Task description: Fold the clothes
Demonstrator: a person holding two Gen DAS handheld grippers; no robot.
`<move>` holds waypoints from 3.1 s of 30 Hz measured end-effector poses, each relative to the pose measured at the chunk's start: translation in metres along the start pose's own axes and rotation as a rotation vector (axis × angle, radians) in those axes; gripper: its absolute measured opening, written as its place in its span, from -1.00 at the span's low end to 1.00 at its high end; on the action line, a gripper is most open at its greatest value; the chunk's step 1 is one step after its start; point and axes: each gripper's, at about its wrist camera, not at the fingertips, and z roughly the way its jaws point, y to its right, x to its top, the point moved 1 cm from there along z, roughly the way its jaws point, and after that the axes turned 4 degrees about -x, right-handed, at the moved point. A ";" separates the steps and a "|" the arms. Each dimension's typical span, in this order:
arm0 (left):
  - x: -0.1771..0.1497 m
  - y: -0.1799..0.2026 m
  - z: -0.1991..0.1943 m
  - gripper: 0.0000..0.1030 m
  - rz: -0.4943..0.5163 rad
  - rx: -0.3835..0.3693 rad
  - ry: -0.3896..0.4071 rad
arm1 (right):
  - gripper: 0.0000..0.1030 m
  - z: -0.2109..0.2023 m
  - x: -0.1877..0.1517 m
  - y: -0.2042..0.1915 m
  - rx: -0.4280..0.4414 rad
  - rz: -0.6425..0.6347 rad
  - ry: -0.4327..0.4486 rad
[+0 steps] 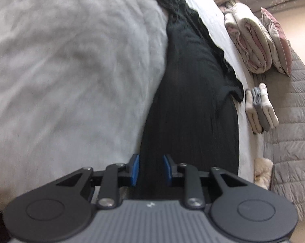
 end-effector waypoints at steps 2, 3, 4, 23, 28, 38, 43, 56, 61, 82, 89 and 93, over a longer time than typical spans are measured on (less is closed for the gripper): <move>-0.009 0.001 -0.001 -0.48 0.017 -0.005 -0.013 | -0.42 0.001 -0.003 -0.004 -0.017 -0.016 0.014; -0.014 0.002 -0.001 -0.48 0.025 -0.006 -0.016 | -0.66 0.003 -0.004 -0.006 -0.034 -0.027 0.018; -0.017 0.002 -0.001 -0.48 0.030 -0.005 -0.015 | -0.93 0.004 -0.004 -0.008 -0.044 -0.035 0.019; -0.029 0.030 -0.047 -0.98 0.161 0.084 0.042 | -0.93 -0.053 -0.019 -0.019 -0.095 -0.074 0.052; -0.037 0.013 -0.020 -0.98 0.143 0.135 -0.005 | -0.93 -0.034 -0.031 -0.014 -0.142 -0.090 -0.003; -0.020 -0.002 -0.019 -0.77 0.129 0.040 -0.034 | -0.71 -0.019 -0.026 0.002 -0.084 -0.040 -0.040; 0.012 0.011 -0.029 -0.29 0.159 0.026 0.124 | -0.04 -0.027 -0.002 -0.015 -0.135 -0.065 0.099; 0.013 0.105 0.076 0.49 0.492 -0.080 0.371 | 0.27 0.065 0.031 -0.110 -0.083 -0.140 0.438; 0.015 0.096 0.101 0.48 0.555 -0.031 0.357 | 0.70 0.094 0.023 -0.131 -0.206 -0.384 0.488; 0.092 0.138 0.095 0.61 0.617 0.028 0.283 | 0.95 0.072 0.129 -0.060 -0.132 -0.307 0.389; 0.139 0.190 0.157 0.61 0.648 0.119 0.310 | 0.77 0.098 0.188 -0.063 -0.072 -0.281 0.402; 0.192 0.192 0.173 0.60 0.545 0.217 0.405 | 0.57 0.110 0.221 -0.078 -0.006 -0.266 0.411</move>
